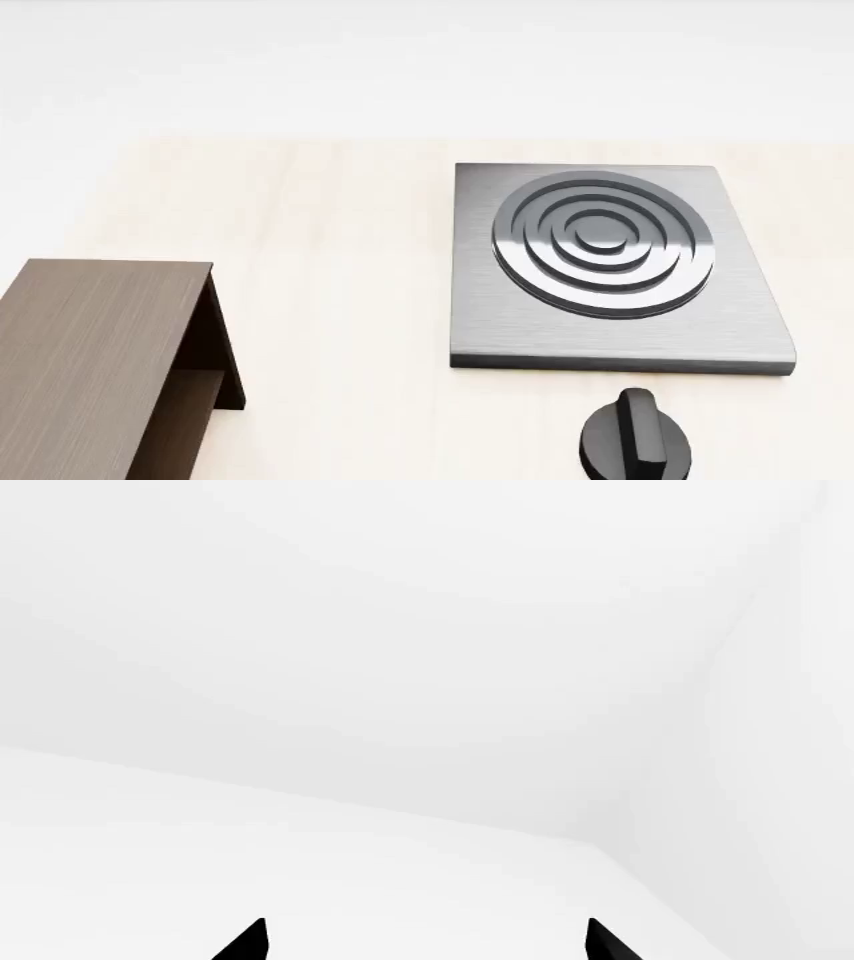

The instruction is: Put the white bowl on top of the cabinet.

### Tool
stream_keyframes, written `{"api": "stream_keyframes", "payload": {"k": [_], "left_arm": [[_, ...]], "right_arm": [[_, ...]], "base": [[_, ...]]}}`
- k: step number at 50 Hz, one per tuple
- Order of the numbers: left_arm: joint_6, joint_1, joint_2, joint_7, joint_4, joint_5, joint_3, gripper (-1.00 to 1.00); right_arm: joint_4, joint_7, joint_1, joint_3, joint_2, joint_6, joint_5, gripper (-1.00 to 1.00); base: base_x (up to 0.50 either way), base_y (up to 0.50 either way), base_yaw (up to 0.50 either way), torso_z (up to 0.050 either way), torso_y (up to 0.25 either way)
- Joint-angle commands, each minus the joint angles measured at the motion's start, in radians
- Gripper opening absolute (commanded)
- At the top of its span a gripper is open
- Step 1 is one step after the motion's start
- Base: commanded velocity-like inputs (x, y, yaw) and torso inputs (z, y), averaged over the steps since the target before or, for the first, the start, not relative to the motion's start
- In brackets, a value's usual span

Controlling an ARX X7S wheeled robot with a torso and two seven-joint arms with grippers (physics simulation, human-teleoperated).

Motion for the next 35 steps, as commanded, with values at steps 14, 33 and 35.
{"api": "stream_keyframes", "payload": {"k": [14,33,35], "left_arm": [[0.002,-0.002,-0.007,-0.007,-0.004,0.000,0.008,1.00],[0.006,0.001,-0.009,-0.013,-0.002,0.004,0.013,1.00],[0.006,0.000,-0.010,-0.014,-0.002,0.004,0.013,1.00]], "right_arm": [[0.082,-0.055,0.052,-0.104,-0.001,0.026,0.056,1.00],[0.134,-0.111,-0.001,-0.072,-0.034,-0.006,0.063,1.00],[0.136,-0.117,-0.004,-0.069,-0.036,-0.009,0.059,1.00]], "base": [[0.00,0.00,0.00,0.000,0.000],[0.00,0.00,0.00,0.000,0.000],[0.00,0.00,0.00,0.000,0.000]]}}
